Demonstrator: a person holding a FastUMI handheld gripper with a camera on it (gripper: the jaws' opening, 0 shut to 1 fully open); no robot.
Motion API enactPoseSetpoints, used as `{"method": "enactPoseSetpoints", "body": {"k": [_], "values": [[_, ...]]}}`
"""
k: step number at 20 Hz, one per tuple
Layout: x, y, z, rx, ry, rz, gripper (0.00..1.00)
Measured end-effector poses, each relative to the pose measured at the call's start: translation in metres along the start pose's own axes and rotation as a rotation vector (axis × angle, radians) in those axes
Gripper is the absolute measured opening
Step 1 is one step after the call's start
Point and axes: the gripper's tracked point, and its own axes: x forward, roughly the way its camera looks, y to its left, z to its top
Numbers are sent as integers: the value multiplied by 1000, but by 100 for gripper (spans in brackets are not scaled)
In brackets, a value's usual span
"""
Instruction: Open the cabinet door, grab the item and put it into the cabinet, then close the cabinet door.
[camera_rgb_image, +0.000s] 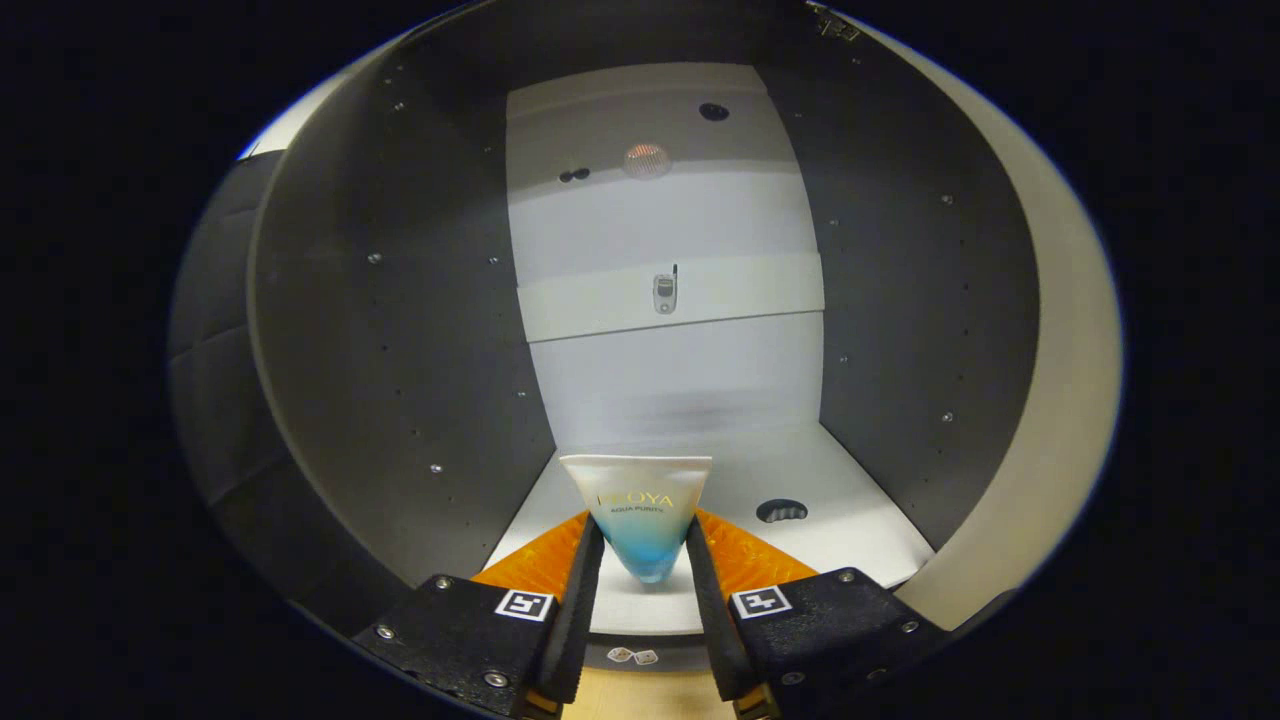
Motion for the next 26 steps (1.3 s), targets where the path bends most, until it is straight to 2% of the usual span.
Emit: {"method": "enactPoseSetpoints", "body": {"k": [3, 7, 9, 10, 12, 13, 14, 19, 26], "values": [[18, -6, -15, -11, 58, -24, 51], [18, -10, -11, -34, 33, -26, 55], [14, -10, -9, -48, 23, -31, 64], [10, -10, -9, -55, 20, -33, 75], [-2, -10, -7, -67, 0, -38, 88], [-10, -12, -5, -74, -14, -43, 90], [-21, -11, -3, -79, -28, -42, 94], [-99, -9, 5, -101, -128, -3, 94], [-226, -21, -9, -148, -258, 5, 93]]}}
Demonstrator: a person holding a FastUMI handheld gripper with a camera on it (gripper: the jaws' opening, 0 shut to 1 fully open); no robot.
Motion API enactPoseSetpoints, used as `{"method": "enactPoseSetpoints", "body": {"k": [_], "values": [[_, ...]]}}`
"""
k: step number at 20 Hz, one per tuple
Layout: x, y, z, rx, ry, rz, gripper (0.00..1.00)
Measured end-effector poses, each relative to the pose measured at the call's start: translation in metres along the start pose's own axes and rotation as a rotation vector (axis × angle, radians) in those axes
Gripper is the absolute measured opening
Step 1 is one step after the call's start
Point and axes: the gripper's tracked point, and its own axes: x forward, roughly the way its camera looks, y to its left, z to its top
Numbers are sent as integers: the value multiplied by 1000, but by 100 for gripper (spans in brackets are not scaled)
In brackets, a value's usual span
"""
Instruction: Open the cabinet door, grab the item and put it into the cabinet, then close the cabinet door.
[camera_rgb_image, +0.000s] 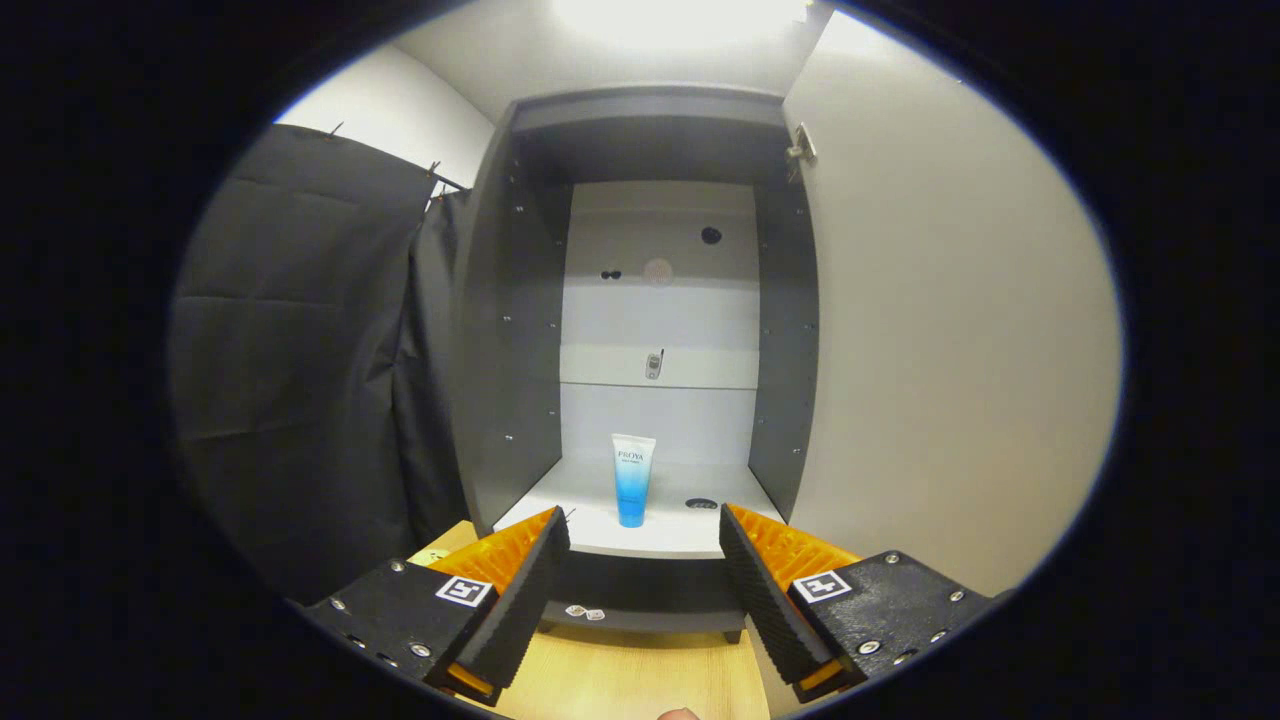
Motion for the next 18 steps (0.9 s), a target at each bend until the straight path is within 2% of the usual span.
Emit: {"method": "enactPoseSetpoints", "body": {"k": [6, 12, 15, 18], "values": [[-100, -14, -1, 24, -26, 18, 94], [-179, -47, 11, 40, -69, 13, 94], [-214, -79, 23, 49, -96, -26, 93], [-229, -115, 28, 60, -107, -96, 93]]}}
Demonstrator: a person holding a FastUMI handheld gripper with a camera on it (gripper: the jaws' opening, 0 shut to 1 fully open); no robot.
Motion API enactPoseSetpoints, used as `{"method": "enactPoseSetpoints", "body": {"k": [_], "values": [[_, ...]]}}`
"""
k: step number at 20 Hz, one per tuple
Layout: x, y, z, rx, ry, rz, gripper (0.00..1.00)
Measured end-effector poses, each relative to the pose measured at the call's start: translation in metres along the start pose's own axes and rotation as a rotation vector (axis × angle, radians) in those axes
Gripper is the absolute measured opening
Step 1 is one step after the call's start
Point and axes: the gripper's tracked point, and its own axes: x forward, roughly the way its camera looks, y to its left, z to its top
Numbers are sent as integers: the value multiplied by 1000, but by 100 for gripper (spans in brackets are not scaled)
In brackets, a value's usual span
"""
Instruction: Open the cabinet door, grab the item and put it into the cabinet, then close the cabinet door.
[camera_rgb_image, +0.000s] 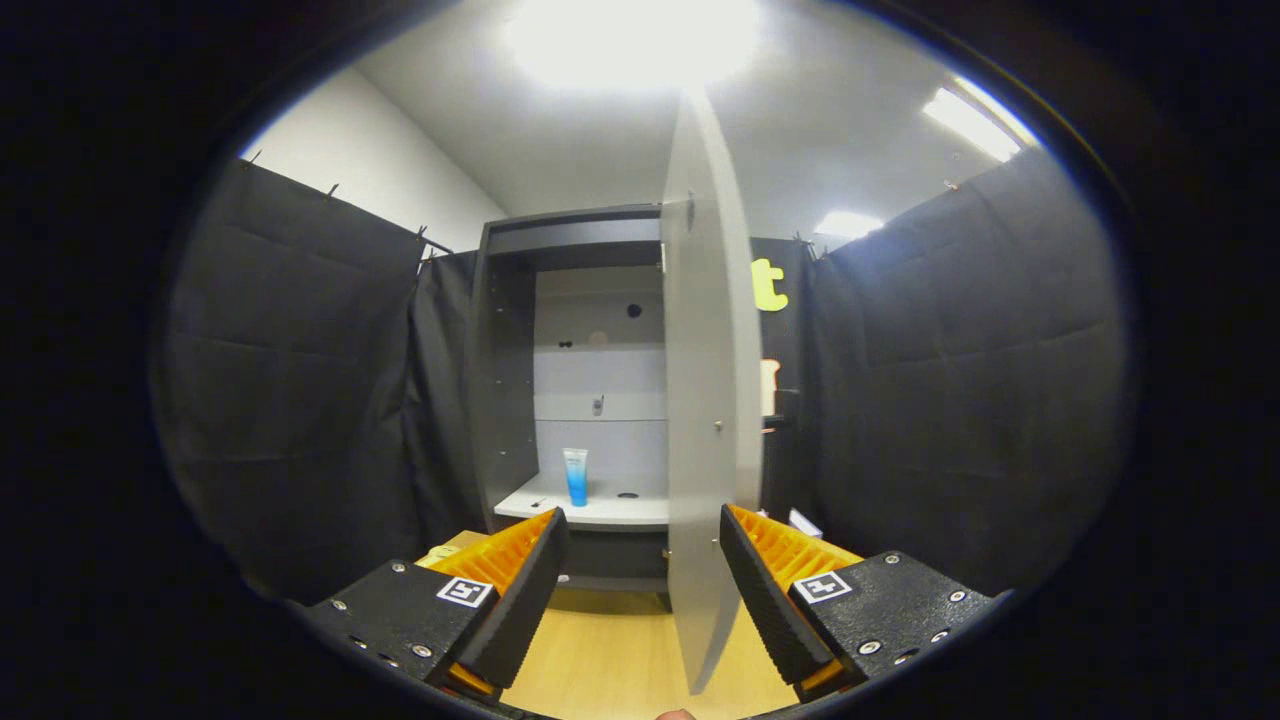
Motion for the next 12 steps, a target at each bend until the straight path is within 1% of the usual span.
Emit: {"method": "enactPoseSetpoints", "body": {"k": [3, 6, 10, 12], "values": [[-15, -39, 10, 8, -18, -72, 93], [-19, -83, 17, 12, -38, -171, 93], [-3, -139, 18, 33, -51, -328, 93], [16, -154, 13, 36, -45, -377, 93]]}}
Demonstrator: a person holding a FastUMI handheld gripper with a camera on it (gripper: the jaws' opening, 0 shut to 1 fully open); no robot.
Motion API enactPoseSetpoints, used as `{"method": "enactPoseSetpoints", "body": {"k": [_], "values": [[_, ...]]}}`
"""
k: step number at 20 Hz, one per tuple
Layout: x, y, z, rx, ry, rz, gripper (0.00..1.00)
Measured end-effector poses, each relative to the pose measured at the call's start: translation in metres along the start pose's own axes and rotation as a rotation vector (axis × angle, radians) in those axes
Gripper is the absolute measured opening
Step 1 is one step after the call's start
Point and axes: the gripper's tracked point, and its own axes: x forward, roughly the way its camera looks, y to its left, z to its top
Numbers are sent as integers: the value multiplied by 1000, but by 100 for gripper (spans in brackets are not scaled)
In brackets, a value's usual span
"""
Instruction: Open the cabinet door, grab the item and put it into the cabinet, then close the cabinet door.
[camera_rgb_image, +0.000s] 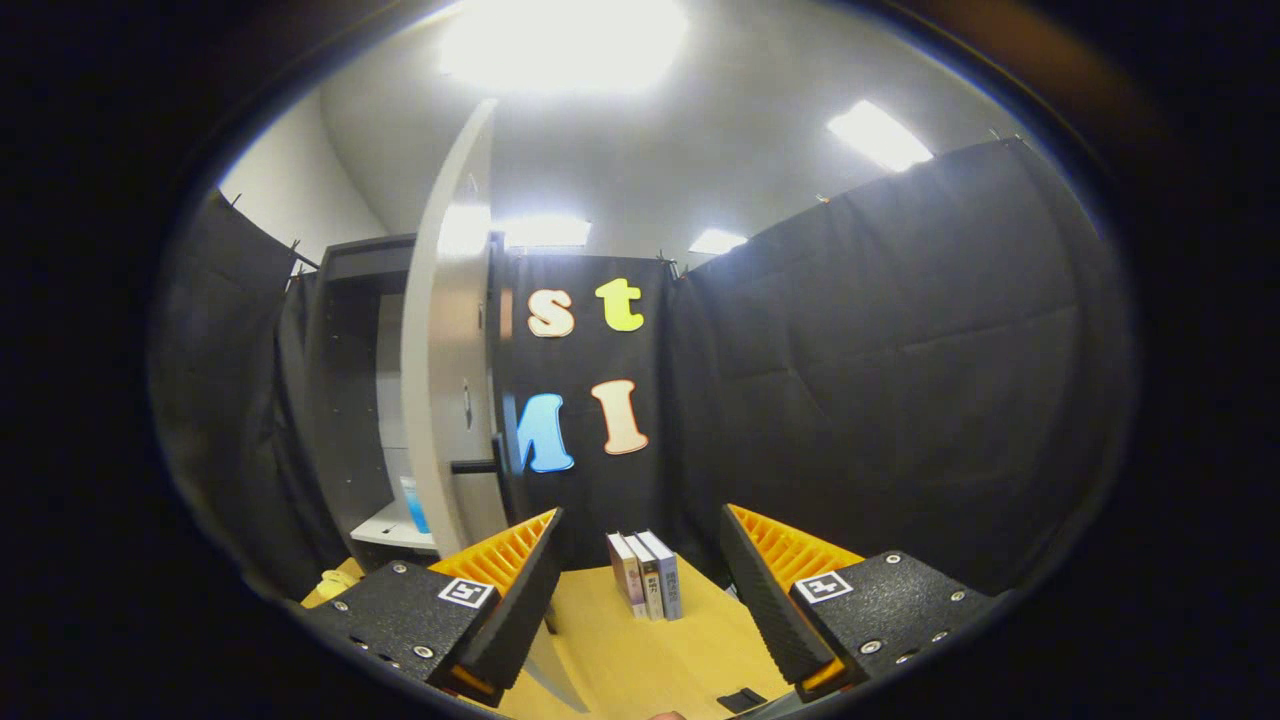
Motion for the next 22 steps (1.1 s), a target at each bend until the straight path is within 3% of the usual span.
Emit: {"method": "enactPoseSetpoints", "body": {"k": [5, 10, 22], "values": [[50, 18, -21, -1, 69, 0, 95], [43, 36, -21, -59, 46, 14, 91], [17, 169, -30, -25, 83, 272, 91]]}}
